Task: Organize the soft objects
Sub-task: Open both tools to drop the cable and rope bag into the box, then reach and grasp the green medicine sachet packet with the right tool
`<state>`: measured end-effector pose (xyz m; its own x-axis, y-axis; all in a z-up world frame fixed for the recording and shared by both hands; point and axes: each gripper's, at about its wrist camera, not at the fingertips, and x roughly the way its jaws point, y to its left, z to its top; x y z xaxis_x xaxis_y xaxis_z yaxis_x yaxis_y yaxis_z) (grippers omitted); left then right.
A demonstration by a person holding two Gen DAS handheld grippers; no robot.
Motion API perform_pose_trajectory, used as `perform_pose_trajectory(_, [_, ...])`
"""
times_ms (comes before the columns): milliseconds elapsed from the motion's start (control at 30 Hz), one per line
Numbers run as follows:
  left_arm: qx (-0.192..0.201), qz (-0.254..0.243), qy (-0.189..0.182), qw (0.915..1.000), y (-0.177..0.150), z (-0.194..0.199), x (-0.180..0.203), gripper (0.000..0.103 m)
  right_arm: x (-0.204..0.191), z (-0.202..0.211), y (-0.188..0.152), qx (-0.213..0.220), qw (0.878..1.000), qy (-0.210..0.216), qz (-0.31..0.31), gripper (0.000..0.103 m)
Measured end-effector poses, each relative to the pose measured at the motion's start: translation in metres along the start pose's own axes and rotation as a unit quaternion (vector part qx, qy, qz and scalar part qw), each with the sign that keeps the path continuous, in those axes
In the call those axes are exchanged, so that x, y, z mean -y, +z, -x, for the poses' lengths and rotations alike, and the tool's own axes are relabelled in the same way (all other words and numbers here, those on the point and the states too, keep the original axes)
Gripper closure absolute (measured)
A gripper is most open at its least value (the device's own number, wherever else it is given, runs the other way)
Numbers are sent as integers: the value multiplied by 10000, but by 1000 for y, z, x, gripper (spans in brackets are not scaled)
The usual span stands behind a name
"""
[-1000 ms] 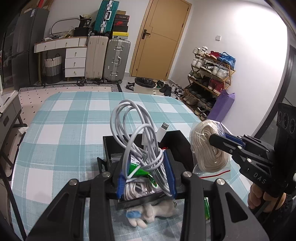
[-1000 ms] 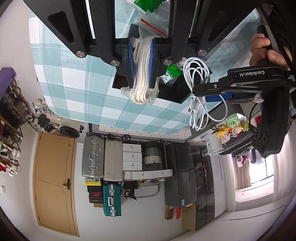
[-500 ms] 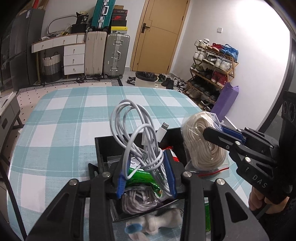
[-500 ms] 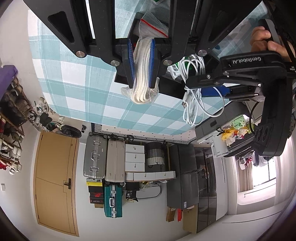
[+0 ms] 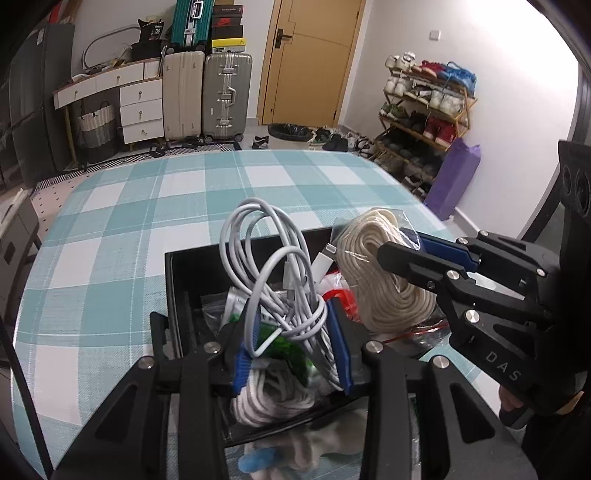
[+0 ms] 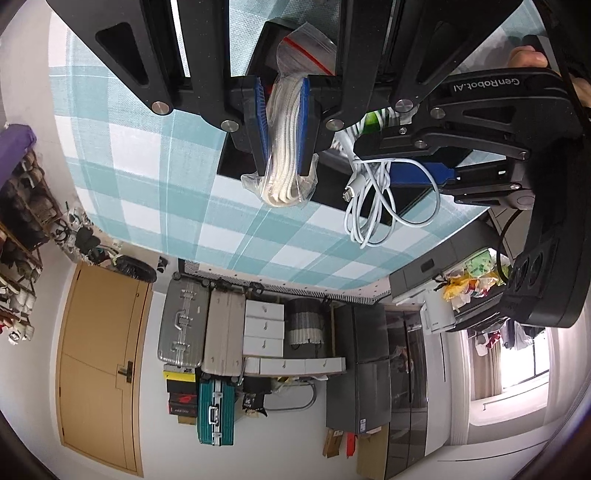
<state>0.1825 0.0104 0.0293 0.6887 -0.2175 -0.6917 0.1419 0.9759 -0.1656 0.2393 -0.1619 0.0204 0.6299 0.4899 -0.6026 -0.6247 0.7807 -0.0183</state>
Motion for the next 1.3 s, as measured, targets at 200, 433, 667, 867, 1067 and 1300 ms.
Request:
perform_pose_trajectory(200, [-64,-51,60,9999,-4,-2,-2,67,-5,-13,-5,-195,9998,18,105,89])
perform_pose_trajectory(433, [-87,-126,98,9998,-7,0,-1,65,-6,-19,-11,-303,9992,-123,236,89])
perform_pose_trajectory(667, [104,-204,73,9997,-5,19,-1,41,0,2,-8,-27,9999,42,115,70])
perform_pose_trajectory(867, [409,-144,221,9988,-10,42,-5,0,5,31,-12,174,9998,-92,89,28])
perform_pose_trajectory(1067, [471,-40,378,9982,-21,55,-8,0,10,55,-29,36,9998,-156,-80,1])
perform_pose_trajectory(1300, [521,70,465,9975,-43,63,-9,0,5,66,-56,-219,9994,-268,-66,1])
